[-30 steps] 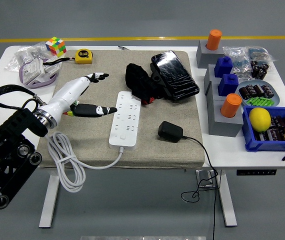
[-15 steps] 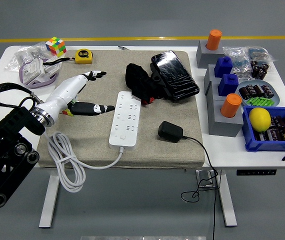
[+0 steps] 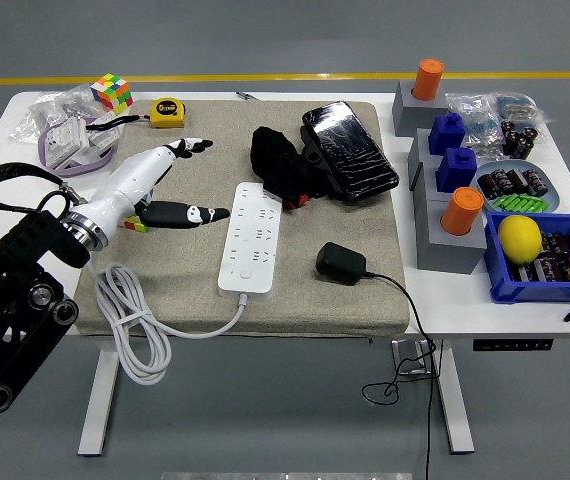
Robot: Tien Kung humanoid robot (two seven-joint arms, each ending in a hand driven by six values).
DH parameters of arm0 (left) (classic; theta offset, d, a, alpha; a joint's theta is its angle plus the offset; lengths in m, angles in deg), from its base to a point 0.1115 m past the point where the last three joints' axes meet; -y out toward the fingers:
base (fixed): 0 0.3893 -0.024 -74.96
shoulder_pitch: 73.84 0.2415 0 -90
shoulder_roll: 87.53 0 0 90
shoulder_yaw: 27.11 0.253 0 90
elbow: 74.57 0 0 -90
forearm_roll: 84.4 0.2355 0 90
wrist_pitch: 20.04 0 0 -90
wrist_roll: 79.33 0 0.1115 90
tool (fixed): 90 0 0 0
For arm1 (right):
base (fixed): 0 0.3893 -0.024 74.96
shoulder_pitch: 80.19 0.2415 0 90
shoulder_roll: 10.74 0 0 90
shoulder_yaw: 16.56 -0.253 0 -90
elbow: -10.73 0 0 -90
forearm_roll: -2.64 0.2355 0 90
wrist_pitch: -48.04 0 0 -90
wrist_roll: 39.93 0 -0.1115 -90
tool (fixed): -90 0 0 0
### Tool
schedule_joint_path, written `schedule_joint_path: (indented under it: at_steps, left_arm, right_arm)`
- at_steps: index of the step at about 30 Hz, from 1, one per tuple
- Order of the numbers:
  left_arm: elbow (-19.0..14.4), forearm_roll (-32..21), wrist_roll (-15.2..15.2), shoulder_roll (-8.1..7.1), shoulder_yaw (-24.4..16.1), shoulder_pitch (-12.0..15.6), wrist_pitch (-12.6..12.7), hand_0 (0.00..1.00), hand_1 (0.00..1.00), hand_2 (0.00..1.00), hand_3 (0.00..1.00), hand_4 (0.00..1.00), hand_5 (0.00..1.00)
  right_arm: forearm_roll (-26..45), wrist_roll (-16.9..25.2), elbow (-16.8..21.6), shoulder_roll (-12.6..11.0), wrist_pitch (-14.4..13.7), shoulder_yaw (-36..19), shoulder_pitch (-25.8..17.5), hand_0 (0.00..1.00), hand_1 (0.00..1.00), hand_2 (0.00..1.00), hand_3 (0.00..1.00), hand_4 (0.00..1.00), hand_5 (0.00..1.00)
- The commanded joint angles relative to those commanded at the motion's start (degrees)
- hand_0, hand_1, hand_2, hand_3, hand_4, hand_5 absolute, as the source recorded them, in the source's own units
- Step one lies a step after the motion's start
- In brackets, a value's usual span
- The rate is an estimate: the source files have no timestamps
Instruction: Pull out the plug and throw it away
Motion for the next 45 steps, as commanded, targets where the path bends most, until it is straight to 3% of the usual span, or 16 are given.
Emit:
schedule_joint_path:
  at_steps: [45]
  left_arm:
    - [-0.2,-0.1,-0.1,-0.02,-0.5,0.4,-0.2,0.857,0.866,0.905,0.909,0.998,0.486]
  right_arm:
    - [-0.4,0.0,0.0,0.3,0.3,-0.2,-0.4,0.571,0.658,0.664,0.573,0.985,0.462]
